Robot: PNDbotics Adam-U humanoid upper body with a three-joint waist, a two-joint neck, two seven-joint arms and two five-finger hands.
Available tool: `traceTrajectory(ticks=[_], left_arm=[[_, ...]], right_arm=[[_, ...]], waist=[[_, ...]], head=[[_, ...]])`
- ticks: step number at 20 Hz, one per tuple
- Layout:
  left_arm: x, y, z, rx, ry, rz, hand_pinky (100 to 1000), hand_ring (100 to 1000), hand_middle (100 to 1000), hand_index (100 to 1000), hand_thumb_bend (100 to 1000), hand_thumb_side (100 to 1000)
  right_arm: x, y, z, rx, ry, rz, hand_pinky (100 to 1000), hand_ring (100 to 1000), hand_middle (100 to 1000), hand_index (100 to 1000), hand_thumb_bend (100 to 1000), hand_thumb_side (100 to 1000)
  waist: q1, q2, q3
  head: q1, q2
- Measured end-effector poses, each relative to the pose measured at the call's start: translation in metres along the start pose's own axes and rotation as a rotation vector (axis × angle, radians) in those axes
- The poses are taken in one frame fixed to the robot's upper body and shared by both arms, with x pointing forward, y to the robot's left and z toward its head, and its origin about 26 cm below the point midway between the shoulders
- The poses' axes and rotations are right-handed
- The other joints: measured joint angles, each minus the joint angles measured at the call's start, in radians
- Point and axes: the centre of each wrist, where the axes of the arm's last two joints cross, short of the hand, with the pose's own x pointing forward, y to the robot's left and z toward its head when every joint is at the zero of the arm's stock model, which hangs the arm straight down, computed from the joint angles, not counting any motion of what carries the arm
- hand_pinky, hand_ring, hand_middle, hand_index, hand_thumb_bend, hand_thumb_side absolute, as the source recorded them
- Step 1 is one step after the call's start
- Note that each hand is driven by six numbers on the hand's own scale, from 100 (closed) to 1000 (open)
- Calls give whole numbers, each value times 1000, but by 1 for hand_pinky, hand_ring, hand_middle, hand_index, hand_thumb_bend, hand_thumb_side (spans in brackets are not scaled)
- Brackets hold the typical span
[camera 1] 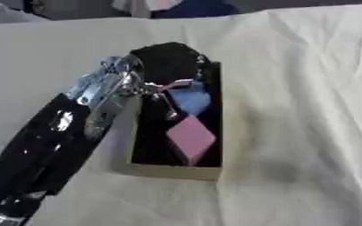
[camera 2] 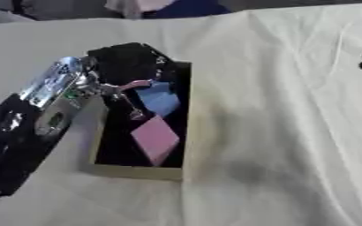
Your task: Pick up objects on the table and place them in the box.
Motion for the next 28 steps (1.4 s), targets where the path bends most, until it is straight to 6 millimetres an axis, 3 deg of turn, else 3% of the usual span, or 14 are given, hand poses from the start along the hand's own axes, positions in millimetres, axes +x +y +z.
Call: traceTrajectory(ticks=[8, 12, 13, 15, 22, 28], left_arm=[[-1, 3, 5, 56, 23, -12, 878, 923, 933, 981, 659, 200], [-1, 8, 9, 113, 32, 3, 854, 906, 912, 966, 563, 180], [-1, 10, 12, 129, 35, 8, 839, 894, 898, 953, 490, 170], [-3, 15, 19, 175, 45, 24, 821, 882, 884, 941, 427, 191], [-7, 43, 67, 474, 85, 213, 751, 821, 800, 901, 268, 359], [-10, 50, 122, 775, 147, 455, 746, 818, 816, 918, 259, 548]], right_arm=[[0, 1, 1, -4, 2, -3, 830, 805, 617, 836, 100, 830], [0, 1, 1, -5, 2, -3, 830, 805, 618, 836, 100, 826], [0, 1, 1, -6, 1, -3, 830, 805, 618, 836, 100, 824], [0, 1, 1, -7, 1, -3, 831, 805, 619, 837, 100, 822], [0, -2, 2, -25, -1, -2, 830, 804, 622, 837, 100, 808], [-1, -5, 1, -44, -14, 4, 830, 803, 624, 836, 100, 800]], waist=[[0, -2, 0], [-1, -3, 1], [-1, -5, 2], [-2, -9, 4], [-7, -22, 15], [-16, -35, 28]], head=[[-5, 0], [-7, 0], [-8, 0], [-11, 0], [-34, 0], [-60, 9]])
